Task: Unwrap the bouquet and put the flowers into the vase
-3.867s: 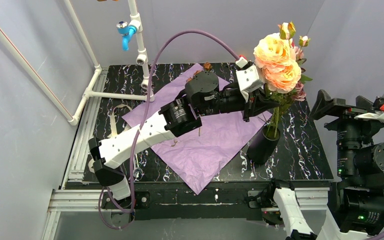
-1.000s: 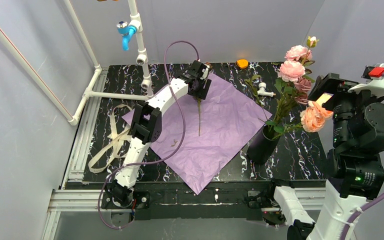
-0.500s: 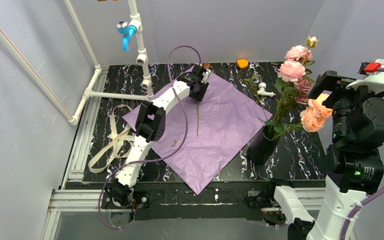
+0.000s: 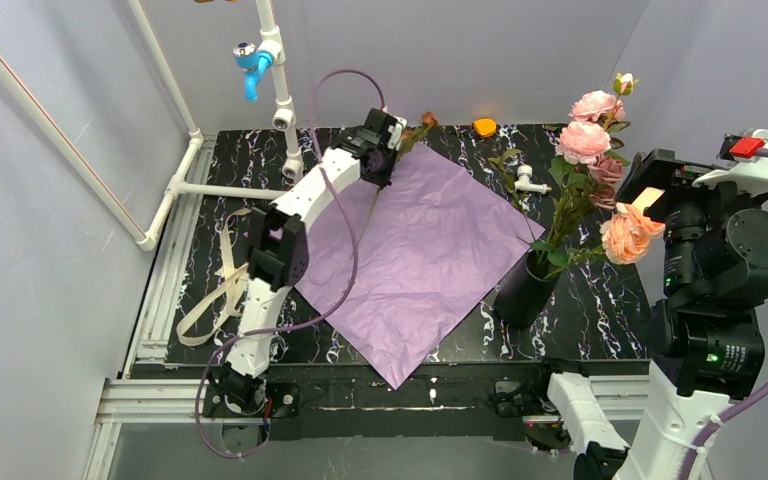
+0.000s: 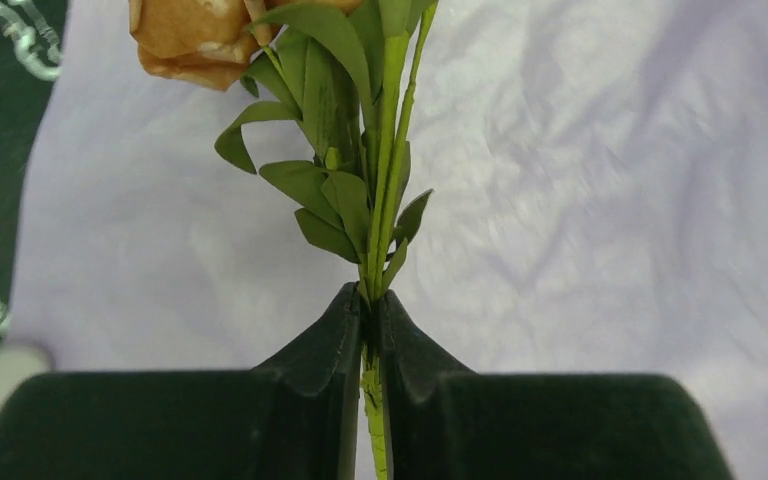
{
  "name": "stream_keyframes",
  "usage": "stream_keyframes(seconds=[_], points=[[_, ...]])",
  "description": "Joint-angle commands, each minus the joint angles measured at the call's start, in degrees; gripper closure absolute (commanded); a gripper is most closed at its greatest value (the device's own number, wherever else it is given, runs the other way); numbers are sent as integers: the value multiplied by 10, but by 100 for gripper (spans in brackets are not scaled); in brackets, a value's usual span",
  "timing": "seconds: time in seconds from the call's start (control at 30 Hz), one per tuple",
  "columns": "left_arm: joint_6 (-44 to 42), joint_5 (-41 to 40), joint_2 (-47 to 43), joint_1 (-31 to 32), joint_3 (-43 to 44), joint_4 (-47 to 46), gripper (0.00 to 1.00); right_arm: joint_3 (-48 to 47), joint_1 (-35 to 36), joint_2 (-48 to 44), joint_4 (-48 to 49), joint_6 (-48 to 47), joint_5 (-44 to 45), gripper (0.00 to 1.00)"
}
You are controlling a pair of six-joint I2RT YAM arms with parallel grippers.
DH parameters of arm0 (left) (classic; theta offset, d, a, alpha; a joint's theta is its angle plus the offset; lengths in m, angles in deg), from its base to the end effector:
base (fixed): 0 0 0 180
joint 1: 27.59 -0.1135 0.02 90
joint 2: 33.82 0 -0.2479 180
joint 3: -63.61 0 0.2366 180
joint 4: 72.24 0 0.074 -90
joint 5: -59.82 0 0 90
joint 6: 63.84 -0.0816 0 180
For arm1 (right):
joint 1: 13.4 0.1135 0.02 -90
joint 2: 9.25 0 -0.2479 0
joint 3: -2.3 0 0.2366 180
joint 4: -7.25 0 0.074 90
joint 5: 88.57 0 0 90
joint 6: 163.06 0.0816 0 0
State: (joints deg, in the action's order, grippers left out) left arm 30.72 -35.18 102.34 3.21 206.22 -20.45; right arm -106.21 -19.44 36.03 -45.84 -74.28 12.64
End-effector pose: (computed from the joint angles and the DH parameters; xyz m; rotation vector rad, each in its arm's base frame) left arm 0.4701 -0.2720 0.2013 0.4959 2.3145 -0.1968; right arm 0.1015 -0.0267 0.5280 0.2216 1.3838 -0.2416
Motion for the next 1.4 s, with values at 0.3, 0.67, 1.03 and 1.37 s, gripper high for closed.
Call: stream_keyframes(seconds=[0.3, 0.67, 1.03, 1.37], points=[[15, 87, -380, 8, -367, 147, 100, 24, -3, -29, 54, 42, -15, 0], [18, 58, -332, 46, -457, 162, 71, 21, -3, -27, 48, 48, -28, 0], [-2, 58, -199, 65, -331, 242, 50, 7, -3, -24, 34, 33, -17, 0], [7, 87, -232, 75, -328, 256, 43, 5, -3, -24, 30, 25, -10, 0]])
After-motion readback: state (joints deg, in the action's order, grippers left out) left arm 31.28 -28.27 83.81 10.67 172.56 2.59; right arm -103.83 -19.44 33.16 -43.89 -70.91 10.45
